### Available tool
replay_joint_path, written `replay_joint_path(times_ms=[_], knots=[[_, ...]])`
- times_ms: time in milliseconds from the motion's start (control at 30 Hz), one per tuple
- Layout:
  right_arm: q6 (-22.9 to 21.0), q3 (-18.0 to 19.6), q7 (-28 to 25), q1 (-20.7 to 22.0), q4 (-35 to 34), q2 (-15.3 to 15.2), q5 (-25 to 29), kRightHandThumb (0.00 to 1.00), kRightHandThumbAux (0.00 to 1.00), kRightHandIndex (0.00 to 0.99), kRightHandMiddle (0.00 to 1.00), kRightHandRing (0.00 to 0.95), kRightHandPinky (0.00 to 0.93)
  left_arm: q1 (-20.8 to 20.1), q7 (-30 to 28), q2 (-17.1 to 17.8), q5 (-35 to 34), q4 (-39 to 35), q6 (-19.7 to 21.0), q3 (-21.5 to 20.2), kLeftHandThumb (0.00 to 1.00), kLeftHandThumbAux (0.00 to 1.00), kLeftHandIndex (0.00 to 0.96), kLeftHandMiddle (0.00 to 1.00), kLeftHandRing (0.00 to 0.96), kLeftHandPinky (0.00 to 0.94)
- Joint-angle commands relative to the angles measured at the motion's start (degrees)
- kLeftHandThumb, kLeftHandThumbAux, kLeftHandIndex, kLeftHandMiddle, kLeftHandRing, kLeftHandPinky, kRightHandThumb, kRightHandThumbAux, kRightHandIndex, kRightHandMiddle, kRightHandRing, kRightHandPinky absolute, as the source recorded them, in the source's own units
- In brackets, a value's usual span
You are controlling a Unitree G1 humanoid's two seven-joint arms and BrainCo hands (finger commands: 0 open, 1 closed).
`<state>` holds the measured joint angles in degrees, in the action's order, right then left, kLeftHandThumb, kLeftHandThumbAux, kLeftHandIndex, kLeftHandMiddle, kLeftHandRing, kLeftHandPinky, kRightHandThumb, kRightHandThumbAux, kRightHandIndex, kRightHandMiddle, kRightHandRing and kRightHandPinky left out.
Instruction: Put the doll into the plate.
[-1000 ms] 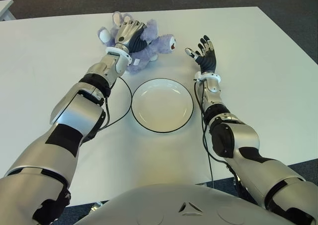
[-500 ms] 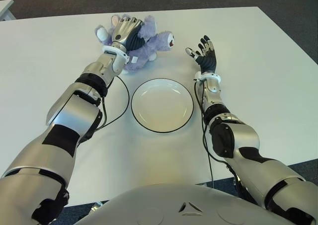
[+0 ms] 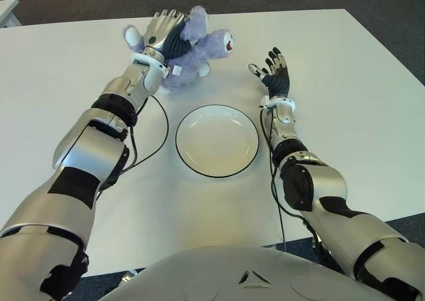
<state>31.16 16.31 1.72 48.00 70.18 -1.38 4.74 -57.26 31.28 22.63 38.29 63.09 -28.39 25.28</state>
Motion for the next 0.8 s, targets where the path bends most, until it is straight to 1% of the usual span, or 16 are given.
replay_joint_path(times_ms=[33, 200, 333, 467, 600, 800], knots=[[-0.93, 0.08, 0.14, -2.51, 1.87, 0.76, 0.46, 0.155, 0.904, 0.067, 0.052, 0.04, 0.076, 1.45, -0.87, 1.12, -0.25, -2.36, -0.98, -0.71, 0.853, 0.659, 0.757, 0.836, 0.829, 0.819], [-0.93, -0.01, 0.13, -2.5, 1.91, 0.71, 0.36, 0.153, 0.901, 0.062, 0.05, 0.04, 0.076, 1.81, -1.46, 1.44, -0.47, -4.07, -1.01, -1.23, 0.872, 0.658, 0.766, 0.837, 0.831, 0.807], [-0.9, -0.02, 0.24, -2.45, 1.98, 0.78, 0.34, 0.151, 0.903, 0.068, 0.054, 0.044, 0.083, 1.76, 0.17, 1.88, 0.65, -5.1, -0.8, -1.07, 0.901, 0.646, 0.78, 0.839, 0.837, 0.798], [-0.85, -0.02, 0.32, -2.43, 1.99, 0.78, 0.33, 0.164, 0.904, 0.075, 0.056, 0.047, 0.084, 2.01, 0.08, 2.23, 0.65, -6.41, -0.9, -1.34, 0.913, 0.643, 0.785, 0.84, 0.836, 0.798], [-0.87, -0.01, 0.43, -2.42, 2.0, 0.78, 0.32, 0.184, 0.901, 0.079, 0.056, 0.047, 0.085, 2.62, -0.58, 2.66, 0.32, -8.38, -0.96, -1.89, 0.914, 0.644, 0.784, 0.837, 0.832, 0.793], [-0.95, 0.0, 0.5, -2.37, 2.03, 0.91, 0.37, 0.182, 0.898, 0.076, 0.055, 0.046, 0.086, 3.64, -1.85, 3.23, -0.08, -11.32, -1.17, -2.84, 0.903, 0.646, 0.774, 0.835, 0.831, 0.797]])
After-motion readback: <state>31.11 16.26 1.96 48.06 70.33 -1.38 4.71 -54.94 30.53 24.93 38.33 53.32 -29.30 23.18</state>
